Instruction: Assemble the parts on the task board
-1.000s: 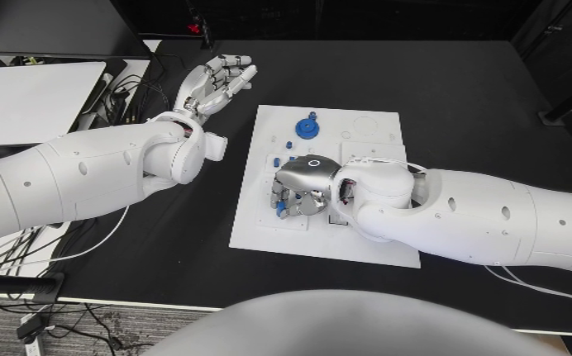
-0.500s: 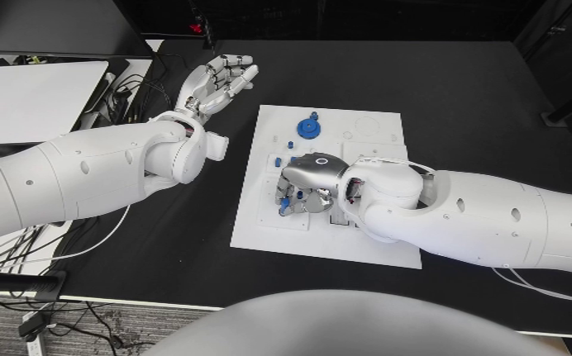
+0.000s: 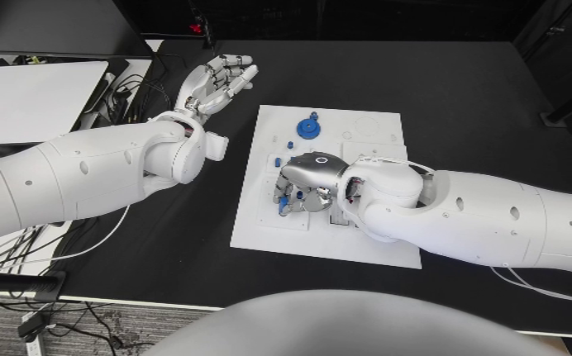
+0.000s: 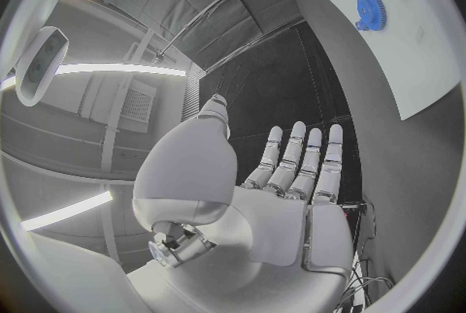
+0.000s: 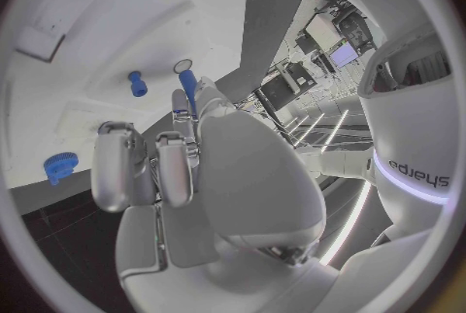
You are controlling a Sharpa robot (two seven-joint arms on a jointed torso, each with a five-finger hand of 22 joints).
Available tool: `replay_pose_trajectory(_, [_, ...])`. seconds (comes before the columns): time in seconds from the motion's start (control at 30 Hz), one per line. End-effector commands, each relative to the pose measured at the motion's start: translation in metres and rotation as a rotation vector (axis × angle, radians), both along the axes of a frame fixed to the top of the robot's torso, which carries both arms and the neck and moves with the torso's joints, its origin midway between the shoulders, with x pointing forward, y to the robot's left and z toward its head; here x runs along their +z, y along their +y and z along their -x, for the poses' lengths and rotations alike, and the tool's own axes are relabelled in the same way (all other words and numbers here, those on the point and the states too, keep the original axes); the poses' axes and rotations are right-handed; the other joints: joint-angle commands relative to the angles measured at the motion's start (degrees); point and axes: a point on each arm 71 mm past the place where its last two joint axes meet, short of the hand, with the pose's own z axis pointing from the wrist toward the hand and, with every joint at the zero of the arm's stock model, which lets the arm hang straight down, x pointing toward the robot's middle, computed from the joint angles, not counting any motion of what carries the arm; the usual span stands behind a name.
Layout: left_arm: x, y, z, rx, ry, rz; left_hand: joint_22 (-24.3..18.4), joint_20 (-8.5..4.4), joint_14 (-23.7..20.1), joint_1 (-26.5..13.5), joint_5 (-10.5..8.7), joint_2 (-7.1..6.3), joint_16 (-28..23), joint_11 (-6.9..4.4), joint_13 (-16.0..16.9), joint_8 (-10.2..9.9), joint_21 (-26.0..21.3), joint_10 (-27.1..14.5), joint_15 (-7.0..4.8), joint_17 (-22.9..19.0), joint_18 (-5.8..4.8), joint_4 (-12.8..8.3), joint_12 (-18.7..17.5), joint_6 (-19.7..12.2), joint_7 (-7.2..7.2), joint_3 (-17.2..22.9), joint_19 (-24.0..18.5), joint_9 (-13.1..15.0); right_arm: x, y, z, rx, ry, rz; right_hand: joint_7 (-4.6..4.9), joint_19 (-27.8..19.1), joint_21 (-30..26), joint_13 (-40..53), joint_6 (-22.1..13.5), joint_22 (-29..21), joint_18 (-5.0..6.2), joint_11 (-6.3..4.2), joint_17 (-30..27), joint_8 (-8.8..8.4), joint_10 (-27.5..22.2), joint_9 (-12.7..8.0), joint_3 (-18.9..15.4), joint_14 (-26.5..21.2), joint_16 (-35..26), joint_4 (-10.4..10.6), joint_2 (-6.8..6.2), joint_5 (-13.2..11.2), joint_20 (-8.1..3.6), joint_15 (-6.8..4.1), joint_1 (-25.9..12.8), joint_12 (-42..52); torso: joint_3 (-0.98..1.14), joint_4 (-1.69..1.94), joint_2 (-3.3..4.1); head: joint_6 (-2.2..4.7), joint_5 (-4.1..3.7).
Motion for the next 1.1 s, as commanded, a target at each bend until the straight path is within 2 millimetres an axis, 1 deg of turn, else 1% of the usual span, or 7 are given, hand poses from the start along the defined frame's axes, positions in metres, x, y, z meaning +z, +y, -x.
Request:
replay_pose_trajectory(0.03, [0.0076, -0.0017, 0.0016, -0.021, -0.093, 0.027, -0.08, -0.05, -0.32, 0.11, 0.30, 0.62, 0.37, 0.11, -0.10, 0.36, 0.18, -0.34, 0.03, -0.06, 0.15, -0.04, 0.30, -0.20, 8.82, 0.40, 0.27, -0.09, -0.0013, 0.0011, 0.0002, -0.002, 0.018, 0.020, 0.00, 0.74, -0.25, -0.05, 0.44, 10.38, 0.74, 0.17, -0.05, 0.16, -0.42, 0.04, 0.18, 3.42, -0.24, 0.01, 0.38, 0.22, 0.12, 0.33, -0.04, -0.25, 0.03, 0.00, -0.03, -0.01, -0.04])
replay_pose_trajectory(0.3, [0.0075, -0.0022, 0.0014, -0.022, -0.093, 0.028, -0.08, -0.05, -0.32, 0.11, 0.30, 0.62, 0.37, 0.11, -0.10, 0.36, 0.18, -0.34, 0.03, -0.06, 0.15, -0.04, 0.30, -0.20, 8.82, 0.40, 0.27, -0.09, -0.0036, 0.0043, 0.0008, -0.001, 0.025, 0.061, 0.02, 0.74, -0.24, -0.05, 0.41, 10.39, 0.74, 0.19, 0.02, 0.13, -0.45, 0.04, 0.20, 3.43, -0.20, 0.02, 0.39, 0.21, 0.14, 0.35, -0.06, -0.25, 0.06, 0.02, -0.01, -0.01, 0.01])
replay_pose_trajectory(0.53, [0.0074, -0.0024, 0.0013, -0.022, -0.093, 0.028, -0.13, -0.05, -0.37, 0.23, 0.37, 0.79, 0.53, 0.12, -0.16, 0.44, 0.19, -0.44, 0.03, -0.23, 0.14, -0.05, 0.50, -0.25, 8.82, 0.42, 0.26, -0.14, -0.0046, 0.0048, 0.0009, 0.001, 0.019, 0.085, 0.01, 0.75, -0.24, -0.05, 0.42, 10.39, 0.74, 0.18, 0.02, 0.12, -0.44, 0.04, 0.22, 3.43, -0.19, 0.00, 0.40, 0.22, 0.14, 0.35, -0.03, -0.24, 0.01, -0.05, 0.00, -0.01, -0.13])
replay_pose_trajectory(0.67, [0.0073, -0.0026, 0.0012, -0.023, -0.093, 0.028, -0.14, -0.05, -0.38, 0.26, 0.38, 0.82, 0.57, 0.12, -0.18, 0.46, 0.19, -0.46, 0.03, -0.27, 0.14, -0.05, 0.54, -0.26, 8.82, 0.42, 0.25, -0.16, -0.0052, 0.0046, 0.0008, -0.001, 0.014, 0.101, 0.01, 0.75, -0.24, -0.05, 0.42, 10.39, 0.74, 0.18, 0.02, 0.12, -0.44, 0.04, 0.22, 3.43, -0.19, 0.00, 0.40, 0.22, 0.14, 0.35, -0.03, -0.24, 0.04, -0.05, 0.05, -0.01, -0.23])
replay_pose_trajectory(0.87, [0.0072, -0.0028, 0.0011, -0.024, -0.092, 0.028, -0.14, -0.05, -0.38, 0.26, 0.38, 0.82, 0.57, 0.12, -0.18, 0.46, 0.19, -0.46, 0.03, -0.27, 0.14, -0.05, 0.54, -0.26, 8.82, 0.42, 0.25, -0.16, -0.0037, 0.0054, 0.0007, -0.002, -0.006, 0.090, 0.01, 0.72, -0.32, -0.05, 0.41, 10.36, 0.76, 0.17, -0.01, 0.10, -0.44, 0.04, 0.24, 3.43, -0.21, -0.03, 0.39, 0.22, 0.15, 0.35, 0.01, -0.23, 0.04, -0.05, 0.04, -0.01, -0.32])
replay_pose_trajectory(1.0, [0.0071, -0.0028, 0.0011, -0.024, -0.092, 0.028, -0.14, -0.05, -0.38, 0.26, 0.38, 0.82, 0.57, 0.12, -0.18, 0.46, 0.19, -0.46, 0.03, -0.27, 0.14, -0.05, 0.54, -0.26, 8.82, 0.42, 0.25, -0.16, -0.0023, 0.0064, 0.0011, 0.002, -0.017, 0.074, 0.00, 0.74, -0.27, -0.04, 0.43, 10.38, 0.74, 0.15, 0.01, 0.09, -0.42, 0.04, 0.31, 3.43, -0.19, -0.08, 0.42, 0.25, 0.16, 0.35, 0.09, -0.22, 0.06, 0.03, 0.02, -0.01, -0.36])
replay_pose_trajectory(1.1, [0.0071, -0.0026, 0.0012, -0.023, -0.092, 0.028, -0.14, -0.05, -0.38, 0.26, 0.38, 0.82, 0.57, 0.12, -0.18, 0.46, 0.19, -0.46, 0.03, -0.27, 0.14, -0.05, 0.54, -0.26, 8.82, 0.42, 0.25, -0.16, -0.0021, 0.0069, 0.0013, 0.006, -0.018, 0.073, 0.00, 0.74, -0.27, -0.04, 0.43, 10.38, 0.74, 0.15, 0.01, 0.09, -0.42, 0.04, 0.31, 3.43, -0.19, -0.08, 0.42, 0.25, 0.16, 0.35, 0.09, -0.22, 0.03, -0.01, 0.02, -0.01, -0.25])
